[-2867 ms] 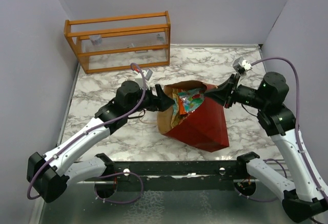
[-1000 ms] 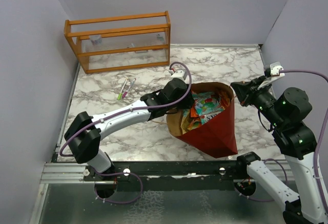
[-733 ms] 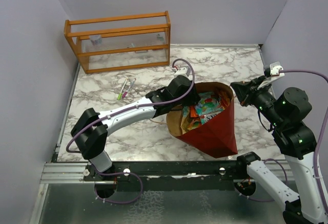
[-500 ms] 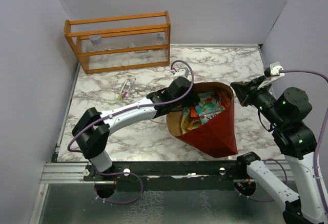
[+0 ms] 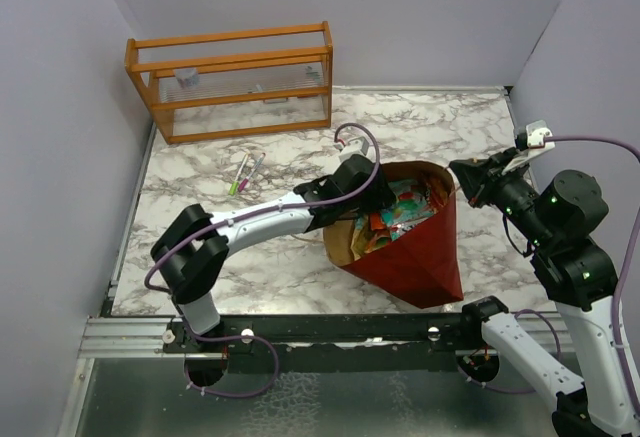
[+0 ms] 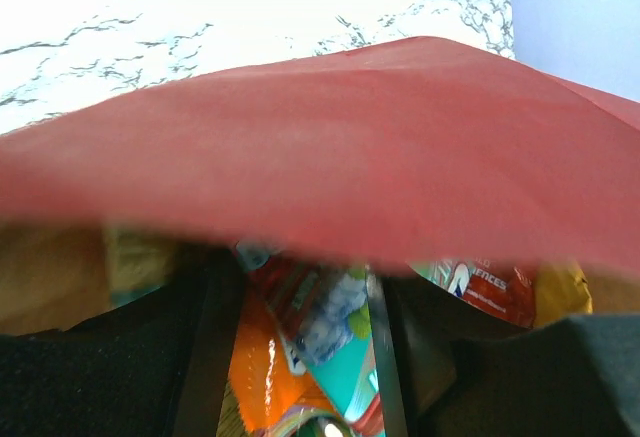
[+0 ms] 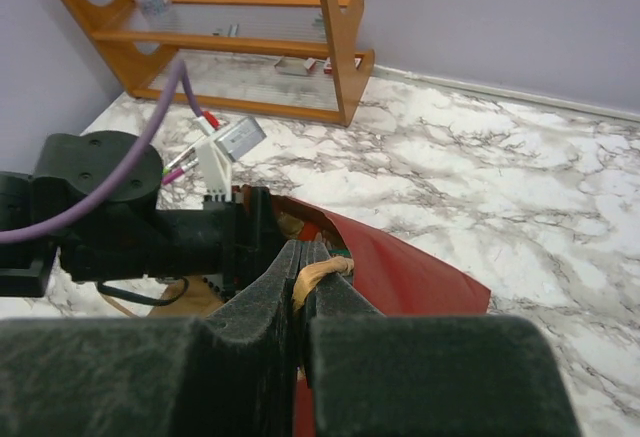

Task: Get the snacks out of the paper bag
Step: Take out the snack from the paper bag.

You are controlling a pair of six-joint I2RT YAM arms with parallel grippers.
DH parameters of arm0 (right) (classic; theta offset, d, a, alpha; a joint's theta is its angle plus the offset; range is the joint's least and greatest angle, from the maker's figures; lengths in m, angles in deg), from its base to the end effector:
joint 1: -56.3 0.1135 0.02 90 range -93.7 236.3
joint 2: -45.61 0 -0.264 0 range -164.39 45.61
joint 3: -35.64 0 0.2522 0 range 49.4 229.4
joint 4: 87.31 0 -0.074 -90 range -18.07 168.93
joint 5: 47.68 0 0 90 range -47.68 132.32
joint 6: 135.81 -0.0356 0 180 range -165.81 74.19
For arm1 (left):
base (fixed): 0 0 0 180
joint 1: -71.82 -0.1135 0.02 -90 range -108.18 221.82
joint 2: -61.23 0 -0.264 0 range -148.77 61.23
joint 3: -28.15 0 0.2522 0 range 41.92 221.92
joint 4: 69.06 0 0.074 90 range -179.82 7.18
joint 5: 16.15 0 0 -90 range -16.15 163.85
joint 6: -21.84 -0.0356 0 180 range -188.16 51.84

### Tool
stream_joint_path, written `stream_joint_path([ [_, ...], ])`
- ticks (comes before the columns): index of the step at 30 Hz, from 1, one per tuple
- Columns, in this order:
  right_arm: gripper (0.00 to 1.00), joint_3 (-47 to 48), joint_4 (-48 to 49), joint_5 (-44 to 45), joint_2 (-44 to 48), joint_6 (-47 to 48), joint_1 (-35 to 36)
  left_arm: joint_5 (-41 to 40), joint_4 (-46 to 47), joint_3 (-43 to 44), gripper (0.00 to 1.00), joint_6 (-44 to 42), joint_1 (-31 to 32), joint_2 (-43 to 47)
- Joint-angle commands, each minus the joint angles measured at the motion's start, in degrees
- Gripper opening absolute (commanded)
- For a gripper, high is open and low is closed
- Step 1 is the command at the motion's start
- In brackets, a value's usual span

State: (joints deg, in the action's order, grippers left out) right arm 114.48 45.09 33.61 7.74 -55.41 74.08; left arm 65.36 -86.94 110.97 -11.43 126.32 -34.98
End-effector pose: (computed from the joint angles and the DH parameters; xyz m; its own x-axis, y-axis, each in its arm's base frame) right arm 0.1036 0.0389 0.4283 -0.1826 0.1145 -0.9765 -0.4205 0.8887 0.1829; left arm 0.2292 -0.3122 0.2609 -0.7773 -0.3343 -0.5330 0.1495 0.7248 -0.6726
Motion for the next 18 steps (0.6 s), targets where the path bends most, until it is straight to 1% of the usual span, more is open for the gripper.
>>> stream_joint_path([
  [1, 0.02, 2.26, 4.55, -1.27, 0.92, -0.50, -0.03, 3.66, 2.18, 3.71, 0.53, -0.05, -0.01, -5.27],
  [5, 0.02, 1.20, 5.26, -1.52, 2.02, -1.73, -0.05, 4.41, 1.95, 6.69, 0.51, -1.31, -0.37, -8.75],
  [8, 0.02, 1.19, 5.28, -2.53, 2.02, -2.05, -0.03, 4.72, 2.29, 7.84, 0.46, -1.57, -0.73, -10.21],
  [12, 0.02, 1.19, 5.19, -2.89, 2.00, -2.32, -0.03, 6.47, 3.51, 8.29, 0.26, -2.29, -1.37, -10.21],
  [16, 0.02, 1.19, 5.06, -2.74, 2.39, -2.40, -0.03, 8.05, 5.88, 7.28, 0.12, -3.50, -1.70, -7.42],
  [18, 0.02, 0.98, 5.06, -2.31, 2.81, -2.50, -0.05, 9.09, 6.42, 6.95, 0.00, -3.49, -1.81, -5.87],
])
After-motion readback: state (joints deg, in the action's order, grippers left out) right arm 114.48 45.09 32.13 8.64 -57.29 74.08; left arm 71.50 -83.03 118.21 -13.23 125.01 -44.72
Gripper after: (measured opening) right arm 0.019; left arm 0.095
